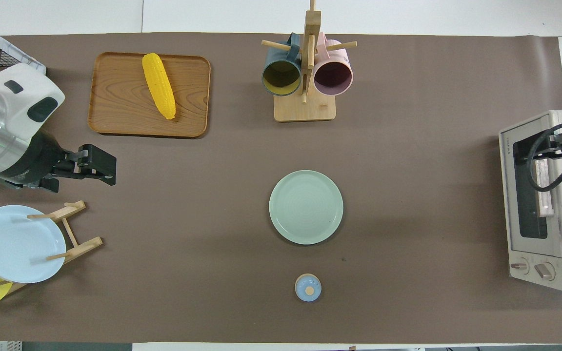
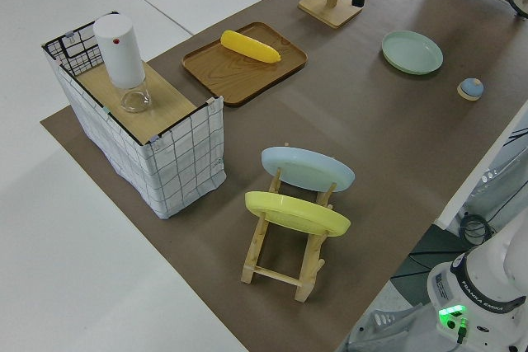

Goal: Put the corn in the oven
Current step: 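Move the left gripper toward the yellow corn on the wooden tray, then lower the left gripper and close it around the yellow corn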

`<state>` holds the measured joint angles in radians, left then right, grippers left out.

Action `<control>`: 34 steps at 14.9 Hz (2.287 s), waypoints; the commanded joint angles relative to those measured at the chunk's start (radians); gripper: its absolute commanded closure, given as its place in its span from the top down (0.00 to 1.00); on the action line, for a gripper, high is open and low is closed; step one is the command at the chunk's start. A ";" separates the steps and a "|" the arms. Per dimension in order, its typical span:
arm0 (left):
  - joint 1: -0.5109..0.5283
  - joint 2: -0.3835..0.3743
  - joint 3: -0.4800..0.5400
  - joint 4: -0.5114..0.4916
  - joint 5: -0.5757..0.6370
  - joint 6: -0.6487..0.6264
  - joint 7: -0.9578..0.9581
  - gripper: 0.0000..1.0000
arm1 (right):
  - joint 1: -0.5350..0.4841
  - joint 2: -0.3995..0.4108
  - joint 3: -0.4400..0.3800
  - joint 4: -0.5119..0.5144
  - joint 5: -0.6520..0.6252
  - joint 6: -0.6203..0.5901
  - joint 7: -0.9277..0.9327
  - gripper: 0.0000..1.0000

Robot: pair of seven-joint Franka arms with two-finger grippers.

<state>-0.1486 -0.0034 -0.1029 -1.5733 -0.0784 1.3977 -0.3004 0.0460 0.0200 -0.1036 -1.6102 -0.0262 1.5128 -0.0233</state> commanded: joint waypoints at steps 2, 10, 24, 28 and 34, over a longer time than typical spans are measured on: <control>0.010 -0.003 -0.006 0.007 -0.012 0.006 -0.011 1.00 | -0.009 -0.026 0.001 -0.030 0.023 0.013 -0.006 1.00; 0.012 -0.010 -0.001 -0.007 -0.014 0.088 -0.011 1.00 | -0.026 -0.025 0.001 -0.030 0.022 0.010 -0.007 1.00; 0.014 0.524 0.002 0.295 0.043 0.342 -0.009 1.00 | -0.018 -0.101 0.001 -0.262 -0.011 0.272 -0.007 0.00; 0.004 0.722 0.029 0.469 0.046 0.394 -0.011 1.00 | -0.038 -0.112 -0.001 -0.341 -0.035 0.349 -0.006 0.00; -0.006 0.766 0.045 0.463 0.048 0.536 -0.011 1.00 | -0.058 -0.097 0.001 -0.401 -0.193 0.368 0.123 0.00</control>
<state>-0.1394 0.7379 -0.0741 -1.1434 -0.0520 1.9048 -0.3055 -0.0093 -0.0552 -0.1066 -1.9559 -0.1673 1.8488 0.0641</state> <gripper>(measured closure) 0.000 0.991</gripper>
